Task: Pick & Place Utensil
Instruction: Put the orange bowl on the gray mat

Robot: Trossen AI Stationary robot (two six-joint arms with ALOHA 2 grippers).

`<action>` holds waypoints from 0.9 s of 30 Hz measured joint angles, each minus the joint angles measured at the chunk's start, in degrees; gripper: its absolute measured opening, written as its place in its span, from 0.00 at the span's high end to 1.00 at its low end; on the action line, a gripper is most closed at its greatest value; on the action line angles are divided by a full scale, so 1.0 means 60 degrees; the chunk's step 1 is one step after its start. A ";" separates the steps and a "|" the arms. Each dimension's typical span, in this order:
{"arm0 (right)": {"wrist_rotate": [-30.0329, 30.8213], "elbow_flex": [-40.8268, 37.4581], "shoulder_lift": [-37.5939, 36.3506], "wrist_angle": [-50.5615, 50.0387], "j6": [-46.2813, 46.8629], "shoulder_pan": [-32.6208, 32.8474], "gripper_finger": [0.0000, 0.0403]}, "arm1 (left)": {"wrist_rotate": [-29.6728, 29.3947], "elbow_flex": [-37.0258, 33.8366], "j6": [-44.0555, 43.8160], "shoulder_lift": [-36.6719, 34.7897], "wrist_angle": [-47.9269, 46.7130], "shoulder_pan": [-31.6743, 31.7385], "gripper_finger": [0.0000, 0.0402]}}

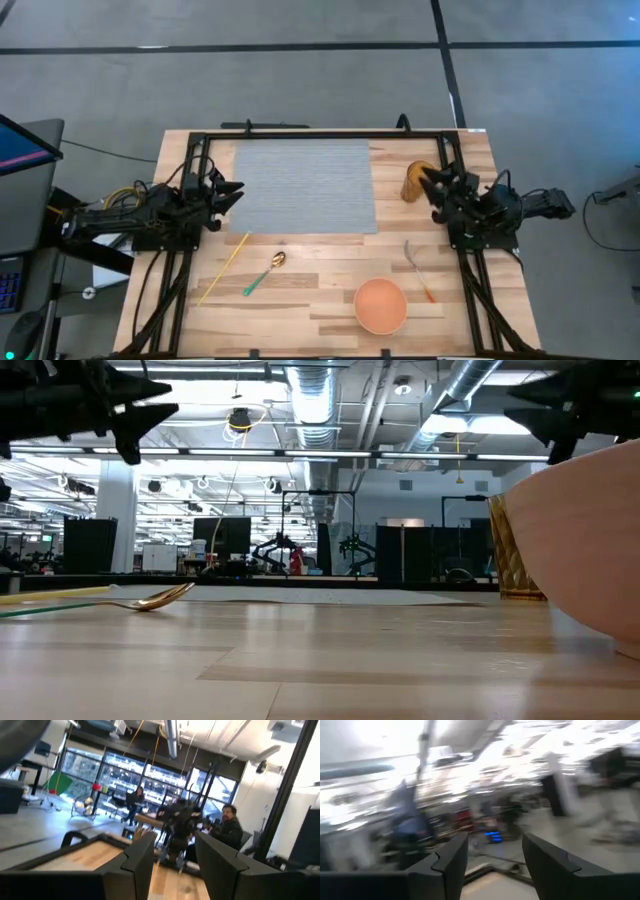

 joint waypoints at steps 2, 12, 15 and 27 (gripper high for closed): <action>0.0737 0.0000 0.0000 -0.0147 0.0332 -0.0116 0.55 | 0.0333 0.0527 0.0115 0.0452 0.0095 0.0003 0.64; -0.2285 0.0049 0.0005 -0.0536 0.2246 -0.0437 0.55 | 0.1585 0.3359 0.1402 0.5320 -0.0325 -0.0191 0.64; -0.3845 0.0330 0.0197 -0.0178 0.2138 -0.0208 0.55 | 0.1824 0.3958 0.1443 0.6594 -0.0302 -0.0513 0.64; -0.4447 0.4408 0.5158 -0.2188 -0.0330 0.1863 0.58 | -0.0028 0.4946 0.2894 0.7573 -0.0269 -0.0860 0.64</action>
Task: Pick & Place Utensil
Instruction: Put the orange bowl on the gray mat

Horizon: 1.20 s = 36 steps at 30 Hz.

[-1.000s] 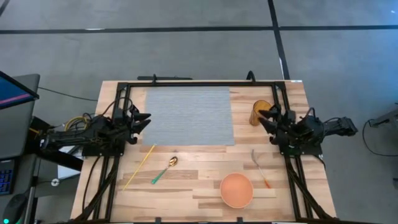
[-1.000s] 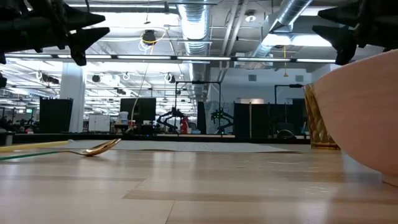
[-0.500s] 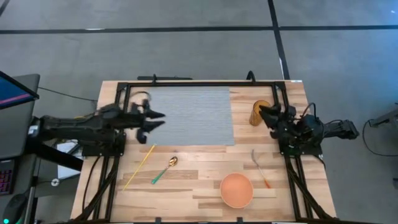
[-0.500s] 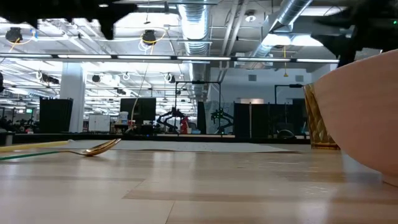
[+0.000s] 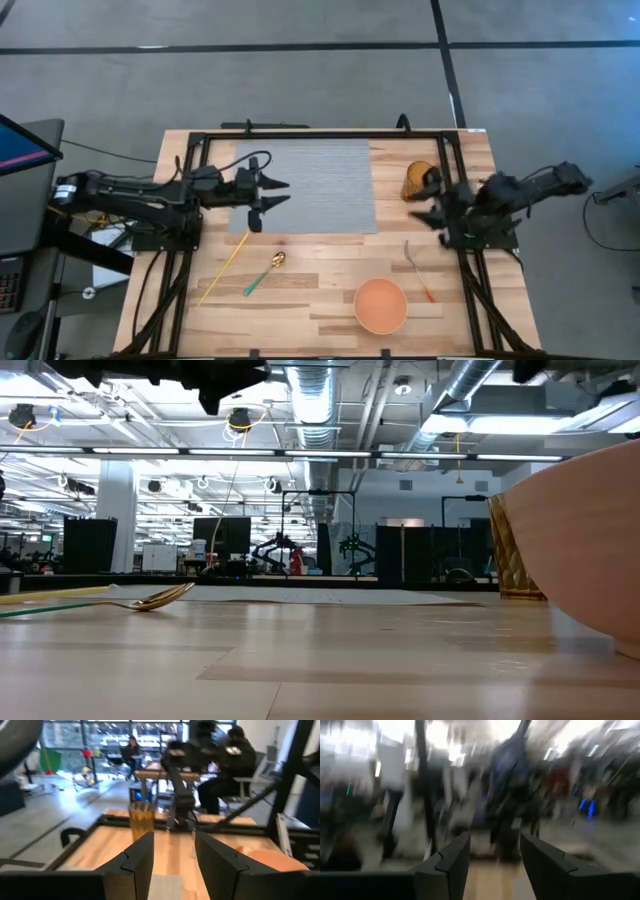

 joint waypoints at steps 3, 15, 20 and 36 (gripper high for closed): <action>0.0016 0.1307 0.1539 -0.1913 0.0426 0.0515 0.57 | -0.0089 -0.0099 0.0000 -0.0297 0.0014 -0.0003 0.64; -0.1356 0.3069 0.6314 -0.4714 0.5452 0.1287 0.54 | -0.0090 -0.0364 -0.0069 -0.0482 -0.0027 -0.0003 0.64; -0.2088 0.3116 0.7100 -0.4731 0.6184 0.1232 0.54 | -0.0086 -0.0366 -0.0073 -0.0493 -0.0012 -0.0003 0.64; -0.2037 0.3147 0.7711 -0.5105 0.5030 0.1080 0.55 | -0.0086 -0.0548 -0.0076 -0.0496 -0.0003 -0.0006 0.64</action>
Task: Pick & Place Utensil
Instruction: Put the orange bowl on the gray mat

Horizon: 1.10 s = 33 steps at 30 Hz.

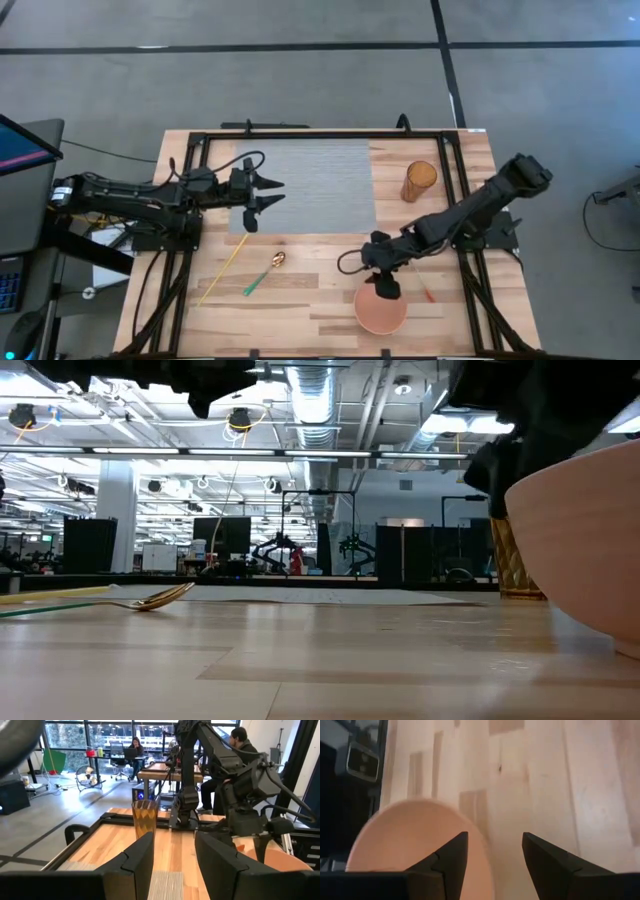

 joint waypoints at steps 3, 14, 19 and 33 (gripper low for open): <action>-0.0084 -0.0007 0.0340 -0.0142 0.0160 -0.0029 0.56 | 0.0002 -0.0103 0.0000 0.0004 -0.0039 0.0000 0.64; -0.0250 -0.0332 0.0405 -0.0081 0.0730 -0.0087 0.60 | 0.0000 -0.0201 0.0000 0.0000 0.0003 0.0000 0.64; -0.0240 -0.0498 0.0386 -0.0063 0.0738 -0.0098 0.62 | 0.0003 -0.0201 0.0000 0.0000 -0.0002 0.0000 0.64; -0.0199 -0.0499 0.0386 0.2444 0.0138 -0.0580 0.96 | 0.0004 -0.0197 0.0007 0.0000 0.0001 0.0004 0.64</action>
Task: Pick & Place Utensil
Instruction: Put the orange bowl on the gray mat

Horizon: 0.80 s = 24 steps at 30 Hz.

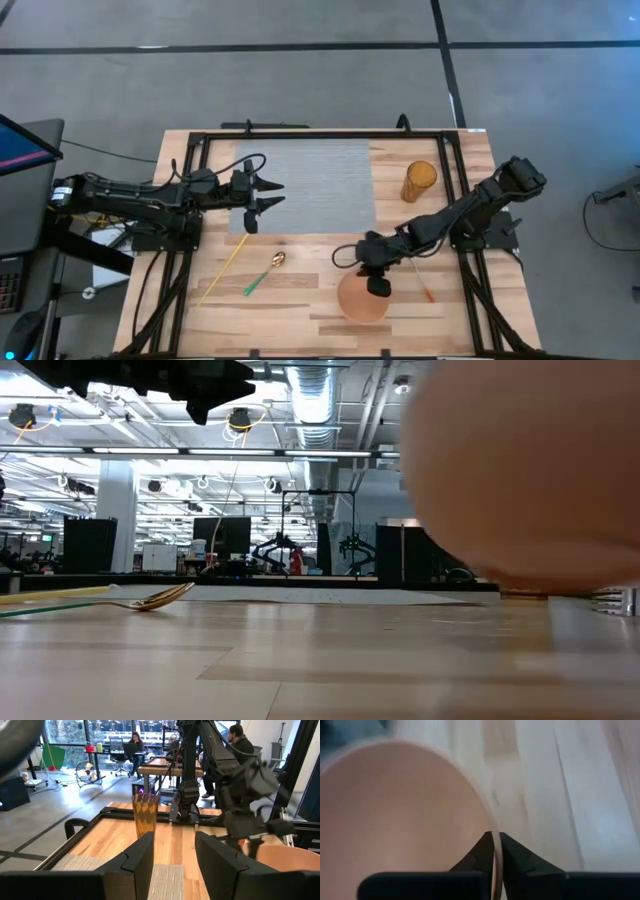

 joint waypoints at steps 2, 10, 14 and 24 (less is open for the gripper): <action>-0.0006 0.0002 0.0000 0.1303 -0.0141 -0.0244 0.97 | 0.0000 0.0000 0.0000 0.0000 0.0000 0.0000 0.64; 0.3651 0.0518 0.0022 0.3309 -0.2342 -0.1712 0.98 | 0.0000 0.0004 0.0026 0.0000 0.0087 -0.0001 0.64; 0.4234 0.1528 0.0029 0.3149 -0.4073 -0.2487 0.99 | -0.0001 0.0007 0.0029 0.0000 0.0334 0.0000 0.64; 0.4589 0.3981 0.1613 -0.1455 -0.2103 -0.4814 0.99 | 0.0000 0.0015 0.0098 -0.0064 0.0681 0.0000 0.64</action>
